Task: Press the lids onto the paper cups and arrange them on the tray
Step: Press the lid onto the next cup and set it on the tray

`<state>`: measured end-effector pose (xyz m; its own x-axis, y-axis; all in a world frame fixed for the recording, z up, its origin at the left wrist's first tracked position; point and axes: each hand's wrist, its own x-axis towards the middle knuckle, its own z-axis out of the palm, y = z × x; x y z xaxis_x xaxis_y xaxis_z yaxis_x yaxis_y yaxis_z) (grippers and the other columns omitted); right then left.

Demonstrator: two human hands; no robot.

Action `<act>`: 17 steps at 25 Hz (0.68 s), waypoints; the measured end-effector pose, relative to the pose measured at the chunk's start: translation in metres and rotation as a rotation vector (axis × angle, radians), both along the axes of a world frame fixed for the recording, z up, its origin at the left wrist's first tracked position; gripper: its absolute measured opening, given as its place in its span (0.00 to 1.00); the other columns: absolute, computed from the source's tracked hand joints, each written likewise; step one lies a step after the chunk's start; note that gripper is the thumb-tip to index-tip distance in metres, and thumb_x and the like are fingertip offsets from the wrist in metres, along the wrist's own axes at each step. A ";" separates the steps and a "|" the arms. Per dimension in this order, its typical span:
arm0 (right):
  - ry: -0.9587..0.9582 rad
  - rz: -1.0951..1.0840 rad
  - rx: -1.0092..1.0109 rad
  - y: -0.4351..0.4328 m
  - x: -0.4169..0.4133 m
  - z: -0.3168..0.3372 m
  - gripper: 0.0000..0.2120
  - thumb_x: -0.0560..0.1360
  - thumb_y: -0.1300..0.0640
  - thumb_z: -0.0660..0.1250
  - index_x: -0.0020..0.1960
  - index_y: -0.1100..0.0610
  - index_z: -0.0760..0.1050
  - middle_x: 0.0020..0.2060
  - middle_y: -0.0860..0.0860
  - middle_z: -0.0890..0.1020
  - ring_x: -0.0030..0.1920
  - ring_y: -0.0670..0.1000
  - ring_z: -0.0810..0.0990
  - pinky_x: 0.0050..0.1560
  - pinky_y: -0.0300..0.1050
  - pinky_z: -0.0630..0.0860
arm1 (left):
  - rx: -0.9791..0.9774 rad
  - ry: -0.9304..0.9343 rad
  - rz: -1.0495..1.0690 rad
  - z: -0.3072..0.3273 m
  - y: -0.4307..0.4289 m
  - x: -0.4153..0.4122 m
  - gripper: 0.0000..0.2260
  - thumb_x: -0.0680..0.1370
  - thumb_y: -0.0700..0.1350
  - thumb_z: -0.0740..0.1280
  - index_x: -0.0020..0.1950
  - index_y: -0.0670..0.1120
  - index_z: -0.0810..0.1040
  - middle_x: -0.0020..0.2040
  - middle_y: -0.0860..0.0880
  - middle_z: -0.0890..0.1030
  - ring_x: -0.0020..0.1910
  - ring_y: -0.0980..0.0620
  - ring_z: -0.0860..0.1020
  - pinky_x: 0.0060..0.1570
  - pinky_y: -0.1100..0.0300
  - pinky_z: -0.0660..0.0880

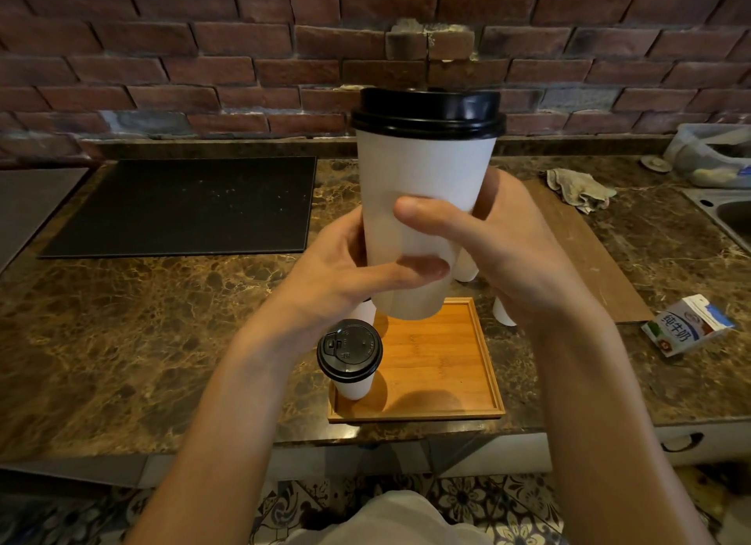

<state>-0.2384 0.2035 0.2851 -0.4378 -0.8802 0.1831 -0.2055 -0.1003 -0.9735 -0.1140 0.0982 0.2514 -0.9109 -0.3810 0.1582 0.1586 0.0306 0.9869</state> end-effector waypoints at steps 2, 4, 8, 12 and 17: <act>0.003 -0.019 -0.001 0.000 0.001 0.001 0.24 0.65 0.49 0.74 0.60 0.52 0.76 0.49 0.47 0.83 0.49 0.44 0.83 0.43 0.36 0.79 | -0.020 0.010 0.042 0.000 0.002 -0.001 0.19 0.68 0.40 0.72 0.57 0.50 0.75 0.46 0.58 0.83 0.48 0.60 0.81 0.42 0.71 0.76; 0.021 -0.051 0.003 -0.001 0.002 -0.001 0.25 0.65 0.48 0.74 0.60 0.50 0.74 0.48 0.45 0.82 0.49 0.41 0.82 0.42 0.33 0.78 | -0.050 0.008 0.094 -0.001 0.003 -0.003 0.20 0.67 0.43 0.74 0.57 0.52 0.75 0.47 0.59 0.83 0.49 0.61 0.81 0.42 0.71 0.76; 0.078 -0.173 0.052 -0.005 0.008 -0.006 0.32 0.62 0.44 0.76 0.63 0.50 0.72 0.50 0.44 0.81 0.49 0.42 0.82 0.42 0.37 0.81 | -0.104 -0.022 0.199 -0.006 0.004 -0.005 0.20 0.67 0.45 0.76 0.55 0.55 0.75 0.46 0.62 0.82 0.47 0.63 0.81 0.39 0.73 0.75; 0.101 -0.259 0.043 -0.008 0.013 -0.011 0.33 0.65 0.46 0.78 0.65 0.52 0.70 0.52 0.46 0.79 0.50 0.44 0.81 0.45 0.40 0.81 | -0.110 -0.032 0.252 -0.010 0.003 -0.008 0.21 0.67 0.42 0.77 0.56 0.53 0.75 0.47 0.56 0.83 0.47 0.60 0.82 0.41 0.71 0.77; 0.063 -0.200 -0.005 -0.005 0.010 -0.005 0.31 0.62 0.45 0.76 0.62 0.52 0.73 0.50 0.46 0.82 0.49 0.44 0.82 0.44 0.41 0.82 | -0.148 0.007 0.186 0.001 0.005 -0.004 0.23 0.62 0.48 0.77 0.53 0.58 0.72 0.44 0.67 0.81 0.47 0.67 0.80 0.38 0.75 0.74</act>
